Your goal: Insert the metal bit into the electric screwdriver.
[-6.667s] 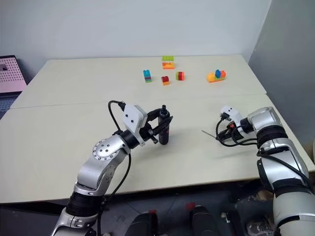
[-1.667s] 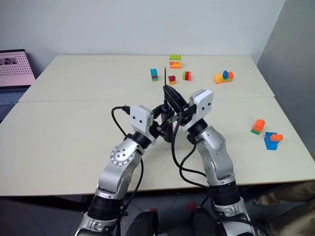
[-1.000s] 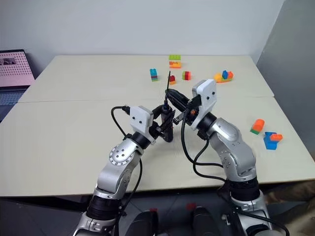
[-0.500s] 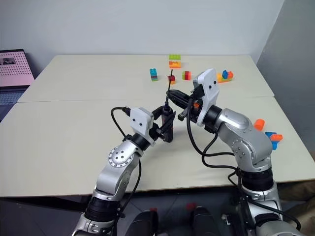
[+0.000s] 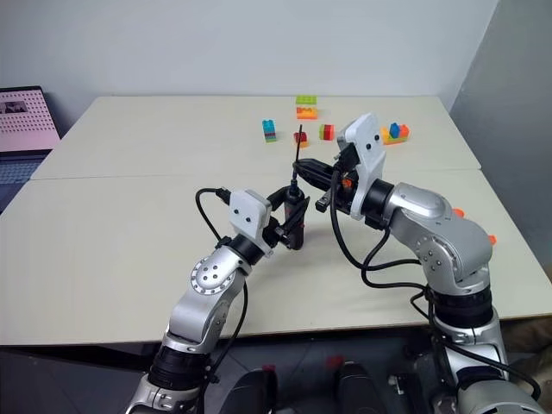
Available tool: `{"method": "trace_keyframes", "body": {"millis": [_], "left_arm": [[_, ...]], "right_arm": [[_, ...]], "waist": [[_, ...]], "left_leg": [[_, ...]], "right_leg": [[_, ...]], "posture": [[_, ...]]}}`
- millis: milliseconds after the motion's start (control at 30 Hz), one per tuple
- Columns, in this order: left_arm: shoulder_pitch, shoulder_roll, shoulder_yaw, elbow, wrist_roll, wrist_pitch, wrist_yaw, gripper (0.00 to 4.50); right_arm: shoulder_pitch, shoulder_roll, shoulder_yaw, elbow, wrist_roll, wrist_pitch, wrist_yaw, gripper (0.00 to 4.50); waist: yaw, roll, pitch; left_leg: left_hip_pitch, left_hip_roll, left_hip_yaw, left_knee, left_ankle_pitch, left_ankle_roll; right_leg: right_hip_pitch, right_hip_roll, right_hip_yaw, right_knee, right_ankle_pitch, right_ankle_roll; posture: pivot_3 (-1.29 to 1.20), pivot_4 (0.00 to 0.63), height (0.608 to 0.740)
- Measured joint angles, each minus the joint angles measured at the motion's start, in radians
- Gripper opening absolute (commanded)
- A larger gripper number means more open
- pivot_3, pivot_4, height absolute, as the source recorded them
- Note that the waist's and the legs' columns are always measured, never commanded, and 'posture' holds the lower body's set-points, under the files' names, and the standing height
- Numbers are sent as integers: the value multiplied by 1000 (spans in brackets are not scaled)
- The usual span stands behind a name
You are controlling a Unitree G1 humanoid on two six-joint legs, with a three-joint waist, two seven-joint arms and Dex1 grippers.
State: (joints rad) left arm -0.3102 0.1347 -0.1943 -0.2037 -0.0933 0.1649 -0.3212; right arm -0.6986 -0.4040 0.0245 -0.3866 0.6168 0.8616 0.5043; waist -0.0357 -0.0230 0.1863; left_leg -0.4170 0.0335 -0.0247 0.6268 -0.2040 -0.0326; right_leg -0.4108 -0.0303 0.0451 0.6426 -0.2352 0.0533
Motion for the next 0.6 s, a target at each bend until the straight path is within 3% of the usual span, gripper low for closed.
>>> {"method": "trace_keyframes", "body": {"millis": [600], "left_arm": [[2, 0, -4, 0, 5, -5, 2, 1636]], "right_arm": [[-91, -63, 20, 17, 1, 110, 42, 0]], "waist": [[0, 0, 0]], "left_leg": [[0, 0, 0, -1, 0, 0]], "right_leg": [[0, 0, 0, -1, 0, 0]], "posture": [[0, 150, 740]]}}
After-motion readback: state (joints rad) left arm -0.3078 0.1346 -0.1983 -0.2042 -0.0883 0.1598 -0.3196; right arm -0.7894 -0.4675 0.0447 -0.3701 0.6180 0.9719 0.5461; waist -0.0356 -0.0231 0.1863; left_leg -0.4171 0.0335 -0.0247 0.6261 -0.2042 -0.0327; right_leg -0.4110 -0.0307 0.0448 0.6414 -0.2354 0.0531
